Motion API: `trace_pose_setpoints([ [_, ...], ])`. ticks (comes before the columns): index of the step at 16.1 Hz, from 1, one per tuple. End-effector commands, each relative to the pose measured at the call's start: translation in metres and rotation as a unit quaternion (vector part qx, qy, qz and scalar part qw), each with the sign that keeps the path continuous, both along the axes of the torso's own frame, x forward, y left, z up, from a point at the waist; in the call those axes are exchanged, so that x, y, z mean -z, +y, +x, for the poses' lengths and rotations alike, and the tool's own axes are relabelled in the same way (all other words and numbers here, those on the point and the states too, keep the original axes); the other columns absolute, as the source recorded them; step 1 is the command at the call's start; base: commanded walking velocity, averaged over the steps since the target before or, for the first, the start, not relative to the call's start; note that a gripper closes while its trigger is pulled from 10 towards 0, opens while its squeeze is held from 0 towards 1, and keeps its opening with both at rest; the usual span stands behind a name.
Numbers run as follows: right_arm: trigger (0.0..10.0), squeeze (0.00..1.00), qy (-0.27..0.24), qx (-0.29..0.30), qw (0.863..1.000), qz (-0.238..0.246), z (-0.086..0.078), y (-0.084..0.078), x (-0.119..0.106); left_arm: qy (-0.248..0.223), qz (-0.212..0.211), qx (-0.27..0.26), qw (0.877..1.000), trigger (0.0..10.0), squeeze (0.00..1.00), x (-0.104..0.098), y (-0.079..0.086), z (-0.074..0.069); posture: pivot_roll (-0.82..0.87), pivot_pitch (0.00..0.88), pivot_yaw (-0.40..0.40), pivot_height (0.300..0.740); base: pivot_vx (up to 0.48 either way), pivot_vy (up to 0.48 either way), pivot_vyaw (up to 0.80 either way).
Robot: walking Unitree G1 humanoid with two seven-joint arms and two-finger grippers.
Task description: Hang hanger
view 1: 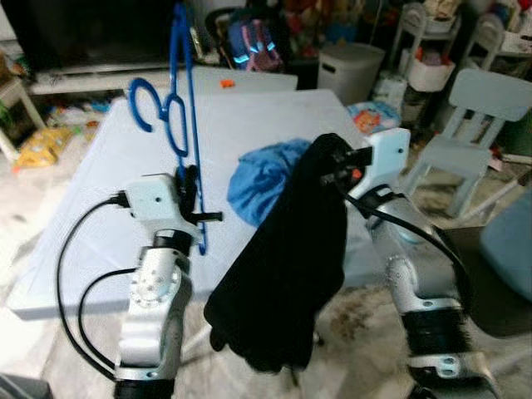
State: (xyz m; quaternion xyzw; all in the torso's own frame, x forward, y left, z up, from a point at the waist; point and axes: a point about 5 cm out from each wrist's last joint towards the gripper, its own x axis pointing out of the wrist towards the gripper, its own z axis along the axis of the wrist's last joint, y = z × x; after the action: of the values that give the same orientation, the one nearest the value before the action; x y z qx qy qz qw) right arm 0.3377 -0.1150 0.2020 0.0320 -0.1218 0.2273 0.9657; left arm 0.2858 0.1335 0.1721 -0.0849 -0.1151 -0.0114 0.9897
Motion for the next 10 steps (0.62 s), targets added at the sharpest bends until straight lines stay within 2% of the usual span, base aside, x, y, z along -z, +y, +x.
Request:
trace_pose_setpoints([
  [1, 10.0, 0.00, -0.023, -0.010, 1.000, -0.002, 0.000, 0.005, -0.012, 0.005, 0.008, -0.016, 1.000, 10.0, 0.00, 0.001, 0.005, -0.001, -0.07, 0.000, -0.013, 0.740, 0.000, 0.000, 0.00],
  [4, 10.0, 0.00, -0.017, -0.015, 1.000, -0.007, 0.002, 0.006, -0.011, 0.010, 0.012, -0.024, 1.000, 10.0, 0.00, 0.003, 0.006, -0.002, -0.06, 0.000, -0.019, 0.740, 0.000, 0.000, 0.00],
  [6, 10.0, 0.00, -0.015, -0.021, 1.000, -0.019, 0.015, 0.012, -0.015, 0.014, 0.021, -0.039, 0.999, 10.0, 0.00, 0.004, 0.009, -0.001, -0.07, 0.000, -0.014, 0.740, 0.000, 0.000, 0.00],
  [9, 10.0, 0.00, -0.027, -0.032, 0.998, -0.042, 0.051, 0.025, -0.048, 0.017, 0.027, -0.040, 0.999, 10.0, 0.00, 0.004, 0.008, 0.001, -0.06, 0.000, -0.020, 0.740, 0.000, 0.000, 0.00],
  [10, 10.0, 0.00, -0.038, -0.036, 0.997, -0.050, 0.066, 0.036, -0.078, 0.010, 0.027, -0.047, 0.998, 10.0, 0.00, 0.001, 0.009, 0.000, -0.04, 0.000, -0.043, 0.740, 0.000, 0.000, 0.00],
])
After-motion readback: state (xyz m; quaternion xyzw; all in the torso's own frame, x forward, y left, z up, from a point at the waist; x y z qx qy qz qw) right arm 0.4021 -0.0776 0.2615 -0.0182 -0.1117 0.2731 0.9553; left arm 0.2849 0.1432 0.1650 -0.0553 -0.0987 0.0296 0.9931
